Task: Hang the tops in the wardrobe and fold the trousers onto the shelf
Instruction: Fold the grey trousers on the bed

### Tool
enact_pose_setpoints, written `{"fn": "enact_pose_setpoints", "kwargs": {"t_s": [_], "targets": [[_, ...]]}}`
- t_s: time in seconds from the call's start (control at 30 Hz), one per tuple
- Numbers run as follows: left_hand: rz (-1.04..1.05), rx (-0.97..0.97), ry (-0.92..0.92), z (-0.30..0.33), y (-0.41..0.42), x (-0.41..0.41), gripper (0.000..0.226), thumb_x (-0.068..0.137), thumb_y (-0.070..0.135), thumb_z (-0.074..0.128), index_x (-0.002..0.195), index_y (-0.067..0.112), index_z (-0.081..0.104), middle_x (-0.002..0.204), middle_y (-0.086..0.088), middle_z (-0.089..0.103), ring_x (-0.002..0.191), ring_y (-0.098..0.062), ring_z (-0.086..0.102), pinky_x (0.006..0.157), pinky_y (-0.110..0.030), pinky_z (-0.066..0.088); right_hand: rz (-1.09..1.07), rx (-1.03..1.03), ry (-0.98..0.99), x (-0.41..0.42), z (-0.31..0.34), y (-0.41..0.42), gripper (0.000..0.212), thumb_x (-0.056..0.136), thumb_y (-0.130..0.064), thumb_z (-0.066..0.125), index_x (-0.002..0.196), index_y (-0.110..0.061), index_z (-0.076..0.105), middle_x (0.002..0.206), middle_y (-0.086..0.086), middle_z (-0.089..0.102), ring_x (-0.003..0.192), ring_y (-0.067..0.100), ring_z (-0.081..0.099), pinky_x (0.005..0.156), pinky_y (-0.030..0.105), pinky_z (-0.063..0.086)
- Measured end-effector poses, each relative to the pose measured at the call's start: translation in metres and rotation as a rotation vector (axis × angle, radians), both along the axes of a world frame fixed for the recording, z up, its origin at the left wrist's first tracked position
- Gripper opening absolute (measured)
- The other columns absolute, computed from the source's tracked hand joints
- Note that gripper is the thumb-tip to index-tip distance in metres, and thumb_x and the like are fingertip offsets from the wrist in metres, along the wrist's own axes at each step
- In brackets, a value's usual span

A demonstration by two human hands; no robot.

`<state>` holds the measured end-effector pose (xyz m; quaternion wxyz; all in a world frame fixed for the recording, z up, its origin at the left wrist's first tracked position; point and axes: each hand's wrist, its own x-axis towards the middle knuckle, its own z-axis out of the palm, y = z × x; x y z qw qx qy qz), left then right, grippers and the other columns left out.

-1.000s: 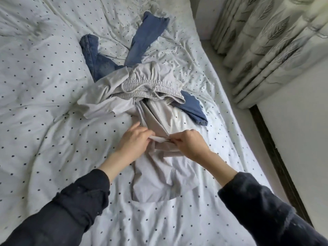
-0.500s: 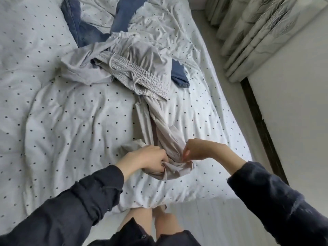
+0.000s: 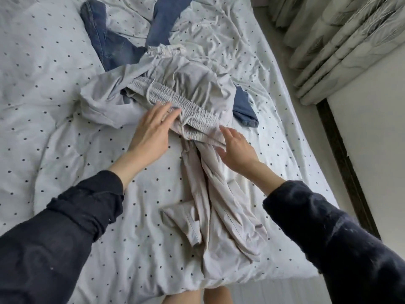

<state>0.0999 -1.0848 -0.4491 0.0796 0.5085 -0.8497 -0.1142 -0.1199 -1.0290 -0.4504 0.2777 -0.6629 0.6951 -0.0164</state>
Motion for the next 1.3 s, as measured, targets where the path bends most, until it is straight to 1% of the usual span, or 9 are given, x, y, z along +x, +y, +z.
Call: {"fn": "enact_pose_setpoints", "kwargs": {"t_s": [0.13, 0.3, 0.47, 0.63, 0.77, 0.93, 1.03, 1.13, 1.3], "targets": [[-0.055, 0.056, -0.186, -0.012, -0.057, 0.016, 0.08, 0.089, 0.011, 0.058, 0.15, 0.03, 0.011, 0.159, -0.004, -0.001, 0.145, -0.027, -0.008, 0.116, -0.05, -0.002, -0.066, -0.022, 0.018, 0.017, -0.025, -0.031, 0.086, 0.085, -0.045, 0.062, 0.147, -0.01, 0.014, 0.15, 0.006, 0.024, 0.138, 0.025, 0.023, 0.107, 0.046, 0.034], [-0.164, 0.059, -0.295, -0.019, -0.091, 0.02, 0.092, 0.083, 0.035, 0.066, 0.15, 0.032, 0.002, 0.157, -0.005, 0.009, 0.146, -0.026, -0.002, 0.115, -0.054, -0.004, -0.154, -0.047, 0.121, 0.025, -0.046, -0.042, 0.08, 0.086, -0.049, 0.056, 0.146, -0.013, 0.017, 0.147, 0.006, 0.028, 0.133, 0.027, 0.03, 0.102, 0.048, 0.036], [-0.211, 0.058, -0.32, -0.012, -0.104, 0.008, 0.093, 0.077, 0.004, 0.065, 0.15, 0.027, 0.013, 0.145, -0.01, 0.028, 0.141, -0.026, 0.02, 0.113, -0.059, -0.004, -0.122, -0.163, 0.188, 0.006, -0.032, -0.06, 0.046, 0.088, -0.009, 0.044, 0.134, -0.01, 0.041, 0.122, 0.013, 0.052, 0.109, 0.034, 0.049, 0.085, 0.044, 0.039], [-0.212, 0.043, -0.248, 0.022, -0.099, -0.001, 0.062, 0.08, 0.004, 0.06, 0.136, 0.026, 0.043, 0.117, -0.003, 0.052, 0.116, -0.025, 0.05, 0.108, -0.045, 0.019, -0.108, -0.328, 0.249, -0.026, 0.007, -0.06, 0.03, 0.094, -0.013, 0.043, 0.12, -0.013, 0.057, 0.105, 0.009, 0.064, 0.1, 0.032, 0.056, 0.081, 0.04, 0.035], [-0.149, 0.018, -0.17, 0.069, -0.08, -0.011, 0.039, 0.087, 0.014, 0.058, 0.125, 0.02, 0.053, 0.117, -0.005, 0.059, 0.104, -0.029, 0.058, 0.082, -0.04, 0.044, -0.124, -0.484, 0.226, -0.05, 0.062, -0.047, 0.041, 0.082, -0.029, 0.03, 0.085, -0.004, 0.062, 0.078, 0.013, 0.067, 0.075, 0.034, 0.062, 0.068, 0.035, 0.03], [-0.098, -0.223, -0.083, 0.162, -0.066, -0.036, 0.037, 0.087, 0.014, 0.058, 0.124, 0.014, 0.054, 0.121, -0.007, 0.062, 0.093, -0.036, 0.064, 0.07, -0.042, 0.047, -0.162, -0.535, 0.298, -0.08, 0.165, -0.047, 0.021, 0.091, -0.019, 0.045, 0.098, -0.008, 0.061, 0.089, 0.01, 0.068, 0.082, 0.033, 0.061, 0.069, 0.033, 0.031], [-0.076, -0.308, -0.055, 0.226, -0.064, -0.044, 0.038, 0.09, 0.017, 0.055, 0.127, 0.017, 0.049, 0.118, -0.005, 0.063, 0.089, -0.03, 0.063, 0.068, -0.038, 0.047, -0.217, -0.559, 0.185, -0.093, 0.231, -0.042, 0.024, 0.09, -0.02, 0.05, 0.113, -0.013, 0.057, 0.097, 0.012, 0.068, 0.088, 0.034, 0.062, 0.066, 0.034, 0.038], [0.018, -0.214, -0.021, 0.28, -0.061, -0.041, 0.042, 0.091, 0.025, 0.058, 0.13, 0.022, 0.042, 0.115, -0.001, 0.06, 0.083, -0.019, 0.054, 0.065, -0.03, 0.04, -0.205, -0.34, -0.033, -0.107, 0.28, -0.032, 0.025, 0.087, -0.016, 0.06, 0.111, -0.011, 0.06, 0.103, 0.011, 0.066, 0.091, 0.028, 0.06, 0.073, 0.034, 0.047], [0.076, -0.222, 0.072, 0.281, -0.03, -0.041, 0.041, 0.087, 0.026, 0.064, 0.123, 0.015, 0.049, 0.117, -0.006, 0.055, 0.111, -0.027, 0.051, 0.088, -0.04, 0.043, -0.235, -0.07, -0.269, -0.11, 0.297, 0.003, 0.02, 0.082, -0.014, 0.069, 0.1, -0.005, 0.071, 0.093, 0.009, 0.065, 0.083, 0.019, 0.058, 0.08, 0.033, 0.051]]}}
